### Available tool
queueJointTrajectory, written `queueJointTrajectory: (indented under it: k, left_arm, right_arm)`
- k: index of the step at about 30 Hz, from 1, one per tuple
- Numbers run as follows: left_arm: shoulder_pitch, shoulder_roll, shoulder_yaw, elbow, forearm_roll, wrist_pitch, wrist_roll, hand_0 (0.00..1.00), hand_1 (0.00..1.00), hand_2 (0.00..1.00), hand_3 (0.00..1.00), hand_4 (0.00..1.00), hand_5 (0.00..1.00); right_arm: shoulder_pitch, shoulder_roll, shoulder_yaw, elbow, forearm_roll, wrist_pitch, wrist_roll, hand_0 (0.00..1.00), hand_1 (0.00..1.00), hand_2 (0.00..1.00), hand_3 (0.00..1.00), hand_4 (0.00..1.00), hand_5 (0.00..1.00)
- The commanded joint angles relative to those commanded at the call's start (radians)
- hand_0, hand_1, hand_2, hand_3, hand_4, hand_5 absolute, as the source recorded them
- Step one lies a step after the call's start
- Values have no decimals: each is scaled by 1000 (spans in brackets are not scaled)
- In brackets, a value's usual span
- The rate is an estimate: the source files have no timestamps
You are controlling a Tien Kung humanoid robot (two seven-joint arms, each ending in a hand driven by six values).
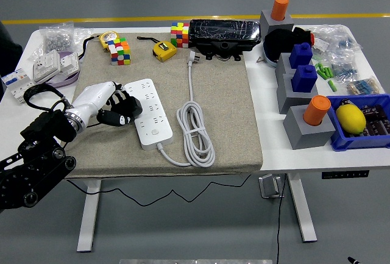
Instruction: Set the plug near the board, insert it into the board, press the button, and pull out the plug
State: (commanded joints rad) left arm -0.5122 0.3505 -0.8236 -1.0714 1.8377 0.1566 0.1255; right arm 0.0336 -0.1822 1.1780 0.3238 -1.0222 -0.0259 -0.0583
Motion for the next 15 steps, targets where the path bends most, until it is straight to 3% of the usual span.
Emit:
queueJointTrajectory:
  k: [13,14,15]
  left_arm:
    - [-2,1,2,0,-5,-19,13,460,429,477,531,679,34]
    - [-2,2,1,-1,-6,-21,14,509,509,522,557,746,47]
    - [-1,2,1,-1,-6,-22,14,509,509,522,557,746,47]
  right_arm:
    - [-1,0,-2,0,-1,0,0,655,656,661,577,998,562]
    - [-1,0,-2,1,-1,0,0,656,656,661,577,998,561]
    - [-1,0,-2,1,-1,0,0,656,656,661,577,998,561]
